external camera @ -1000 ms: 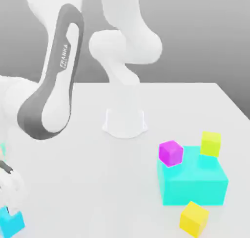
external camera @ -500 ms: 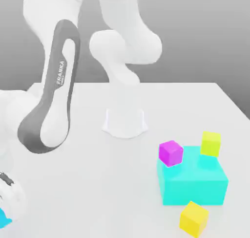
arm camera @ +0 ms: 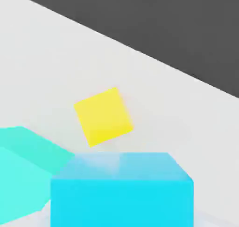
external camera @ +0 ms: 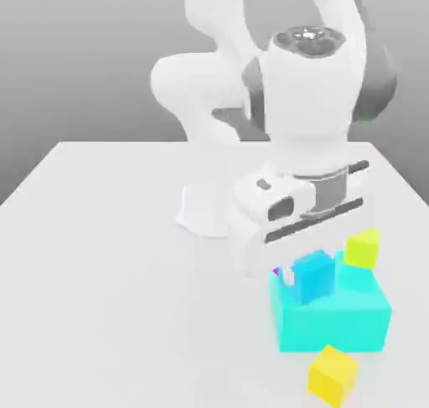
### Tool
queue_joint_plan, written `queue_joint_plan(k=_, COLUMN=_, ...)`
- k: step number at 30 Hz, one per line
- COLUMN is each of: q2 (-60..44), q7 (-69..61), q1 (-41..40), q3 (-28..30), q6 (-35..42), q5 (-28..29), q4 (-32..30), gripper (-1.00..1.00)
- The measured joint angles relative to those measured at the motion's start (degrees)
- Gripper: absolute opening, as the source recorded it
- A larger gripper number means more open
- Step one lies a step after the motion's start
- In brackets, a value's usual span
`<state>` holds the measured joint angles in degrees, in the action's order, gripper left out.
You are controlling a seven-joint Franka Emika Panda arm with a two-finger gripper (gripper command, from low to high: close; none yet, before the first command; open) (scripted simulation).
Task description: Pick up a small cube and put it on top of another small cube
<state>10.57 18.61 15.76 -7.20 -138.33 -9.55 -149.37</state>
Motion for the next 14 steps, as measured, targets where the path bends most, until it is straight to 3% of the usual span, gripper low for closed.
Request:
queue_joint_plan(k=6, q2=11.7, q7=-9.7, q1=11.4, q3=-7.2, q6=3.3, q5=0.6, q4=-7.8, gripper=-1.00)
queue_joint_plan(k=10, q2=6.6, q7=-10.1, q1=11.9, q3=-9.2, q6=-4.8, q5=1.4, q4=-10.6, gripper=-1.00)
queue_joint_plan(k=11, q2=4.8, q7=-9.8, q1=11.8, q3=-9.5, q6=-7.1, q5=1.7, q4=-11.2, gripper=1.00)
queue_joint_plan(k=14, q2=4.8, q7=-9.8, q1=11.8, q3=-9.5, q6=-7.1, q5=1.7, q4=-11.2, gripper=1.00)
